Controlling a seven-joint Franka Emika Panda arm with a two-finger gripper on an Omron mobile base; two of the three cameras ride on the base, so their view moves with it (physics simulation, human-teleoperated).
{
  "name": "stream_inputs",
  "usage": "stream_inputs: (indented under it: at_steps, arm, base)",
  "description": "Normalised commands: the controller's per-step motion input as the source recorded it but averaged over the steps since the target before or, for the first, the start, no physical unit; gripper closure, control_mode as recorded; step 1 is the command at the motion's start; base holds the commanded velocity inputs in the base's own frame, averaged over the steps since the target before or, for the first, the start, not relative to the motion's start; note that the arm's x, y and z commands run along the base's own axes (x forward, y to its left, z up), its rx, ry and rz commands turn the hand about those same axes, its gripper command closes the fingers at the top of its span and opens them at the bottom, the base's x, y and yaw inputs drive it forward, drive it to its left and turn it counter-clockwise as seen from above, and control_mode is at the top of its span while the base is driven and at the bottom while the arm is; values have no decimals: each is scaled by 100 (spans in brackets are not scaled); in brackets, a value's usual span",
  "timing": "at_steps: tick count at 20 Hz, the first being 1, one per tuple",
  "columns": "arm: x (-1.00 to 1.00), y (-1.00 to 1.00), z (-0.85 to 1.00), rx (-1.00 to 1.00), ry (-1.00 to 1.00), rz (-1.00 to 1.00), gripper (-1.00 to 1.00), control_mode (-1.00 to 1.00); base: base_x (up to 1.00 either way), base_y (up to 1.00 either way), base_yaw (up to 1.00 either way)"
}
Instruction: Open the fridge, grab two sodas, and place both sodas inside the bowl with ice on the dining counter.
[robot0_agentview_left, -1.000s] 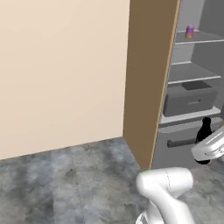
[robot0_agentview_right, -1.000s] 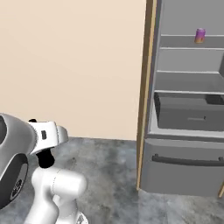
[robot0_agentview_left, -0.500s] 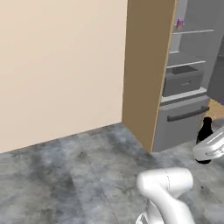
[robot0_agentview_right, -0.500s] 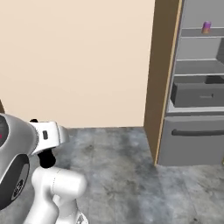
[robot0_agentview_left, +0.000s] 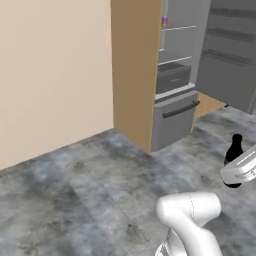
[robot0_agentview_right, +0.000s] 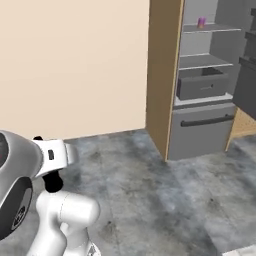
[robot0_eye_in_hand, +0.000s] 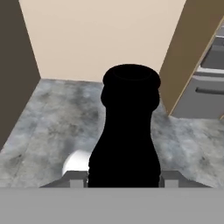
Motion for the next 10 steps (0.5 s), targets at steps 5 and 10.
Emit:
stream_inputs:
  at_steps: [5, 10]
  arm:
    - [0, 0, 0, 0, 0, 0, 100, 100]
    - [0, 0, 0, 0, 0, 0, 100, 100]
  base:
    - [-57, -1, -48]
    - [-39, -30, -45]
